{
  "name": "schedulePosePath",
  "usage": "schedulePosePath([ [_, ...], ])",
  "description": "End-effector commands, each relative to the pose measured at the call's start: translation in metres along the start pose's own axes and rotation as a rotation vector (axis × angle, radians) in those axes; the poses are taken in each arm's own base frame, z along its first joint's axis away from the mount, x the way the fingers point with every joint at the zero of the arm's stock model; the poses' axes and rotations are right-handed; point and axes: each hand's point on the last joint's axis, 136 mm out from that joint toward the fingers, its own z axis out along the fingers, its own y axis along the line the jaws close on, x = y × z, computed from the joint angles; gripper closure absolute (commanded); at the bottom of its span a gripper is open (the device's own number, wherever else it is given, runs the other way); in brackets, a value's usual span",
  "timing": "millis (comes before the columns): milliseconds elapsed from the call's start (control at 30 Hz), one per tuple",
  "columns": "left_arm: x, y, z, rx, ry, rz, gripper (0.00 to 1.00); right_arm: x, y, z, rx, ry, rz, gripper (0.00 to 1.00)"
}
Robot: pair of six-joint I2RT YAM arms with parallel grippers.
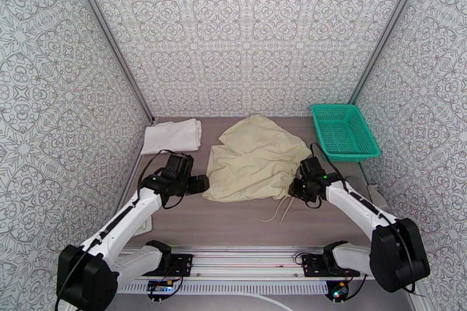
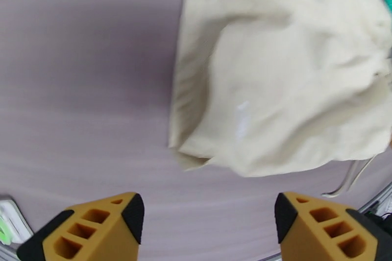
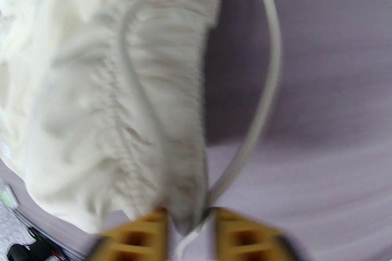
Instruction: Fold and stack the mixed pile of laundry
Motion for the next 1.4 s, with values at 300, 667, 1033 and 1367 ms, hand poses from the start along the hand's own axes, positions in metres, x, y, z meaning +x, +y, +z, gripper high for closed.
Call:
schedulePosePath([
  [300,0.005,-0.005,0.062,0.172,-0.011,-0.099,0.36,0.026,0.024,0.002,-0.129,0.059,0.001,0.48],
  [667,-0.019,-0.009,0.074,0.217,-0.111,-0.169,0.8,0.006,-0.019,0.034,0.14,0.012,-0.009,0.56],
  [1033,0.002,0.005,0.025,0.105,-0.148,-0.135,0.4,0.008,-0.058,-0.007,0.3,-0.047,0.0,0.55],
  [1367,-0.015,-0.052,0.001,0.258,-0.159,0.004,0.53,0.018,0.029,-0.002,-0.087,0.038,0.039,0.7],
])
